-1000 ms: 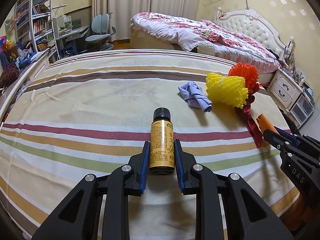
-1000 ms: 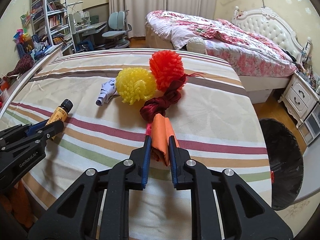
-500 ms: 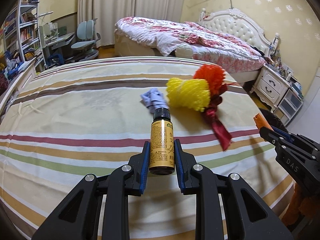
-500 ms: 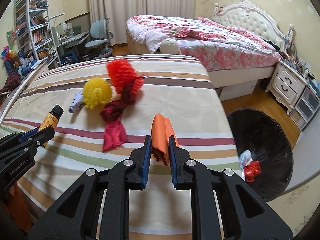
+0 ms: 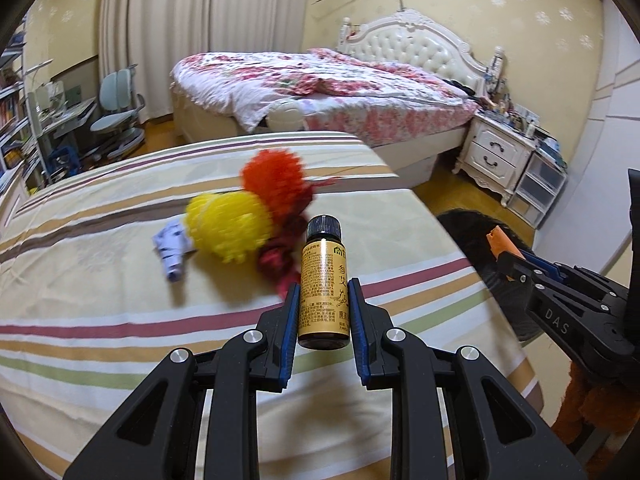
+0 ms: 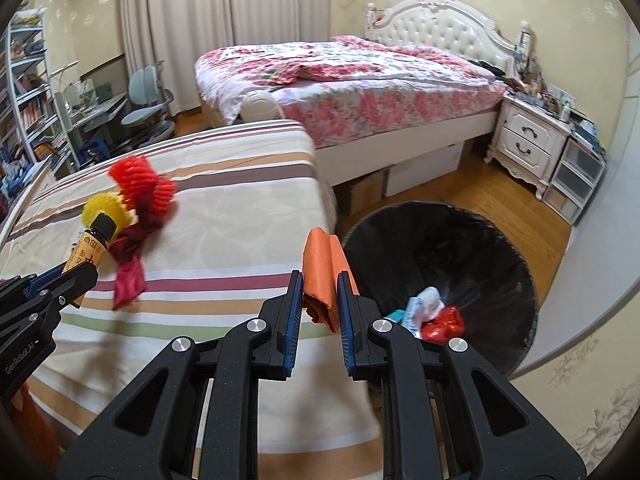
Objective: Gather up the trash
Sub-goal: 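Carry the amber bottle and orange cloth with both tools over the bin, then lower both tools into the bin and open them to drop the items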
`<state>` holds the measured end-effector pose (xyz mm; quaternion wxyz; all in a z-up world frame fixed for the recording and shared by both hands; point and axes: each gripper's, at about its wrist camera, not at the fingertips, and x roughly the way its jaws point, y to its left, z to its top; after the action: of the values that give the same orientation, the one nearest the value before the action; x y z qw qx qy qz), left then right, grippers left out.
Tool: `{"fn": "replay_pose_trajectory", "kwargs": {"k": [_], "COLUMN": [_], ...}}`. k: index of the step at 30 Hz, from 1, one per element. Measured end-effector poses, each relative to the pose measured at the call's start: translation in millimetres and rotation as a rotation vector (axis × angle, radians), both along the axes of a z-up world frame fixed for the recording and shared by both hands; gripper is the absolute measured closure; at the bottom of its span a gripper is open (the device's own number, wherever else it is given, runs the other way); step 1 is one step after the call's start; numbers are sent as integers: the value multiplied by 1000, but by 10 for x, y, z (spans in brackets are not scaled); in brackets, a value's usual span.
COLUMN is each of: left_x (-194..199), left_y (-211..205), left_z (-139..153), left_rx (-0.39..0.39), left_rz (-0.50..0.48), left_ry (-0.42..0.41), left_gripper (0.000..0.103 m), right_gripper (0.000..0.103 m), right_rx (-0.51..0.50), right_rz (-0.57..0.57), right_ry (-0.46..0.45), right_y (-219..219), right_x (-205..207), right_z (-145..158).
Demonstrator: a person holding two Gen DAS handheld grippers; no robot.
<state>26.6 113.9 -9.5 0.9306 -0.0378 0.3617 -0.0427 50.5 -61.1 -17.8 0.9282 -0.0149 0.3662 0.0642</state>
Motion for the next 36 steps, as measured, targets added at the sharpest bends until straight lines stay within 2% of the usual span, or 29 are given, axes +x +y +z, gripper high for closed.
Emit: {"fn": "replay_pose_trajectory", "kwargs": {"k": [10, 16, 36], "left_x": [237, 396, 721], "left_y": [-815, -1201, -1705], "left_z": [-5, -74, -196], "left_rx": [26, 42, 102], "left_rz": [-137, -187, -225], "left_ry": [-15, 0, 12], "left_gripper": [78, 78, 78], "right_gripper": [86, 86, 86], "right_rx": [16, 17, 45], "right_rz": [-123, -168, -231], "right_ry": [-4, 4, 20], "right_y": [-592, -838, -1293], "right_x": [123, 194, 371], "right_z": [-80, -160, -285]}}
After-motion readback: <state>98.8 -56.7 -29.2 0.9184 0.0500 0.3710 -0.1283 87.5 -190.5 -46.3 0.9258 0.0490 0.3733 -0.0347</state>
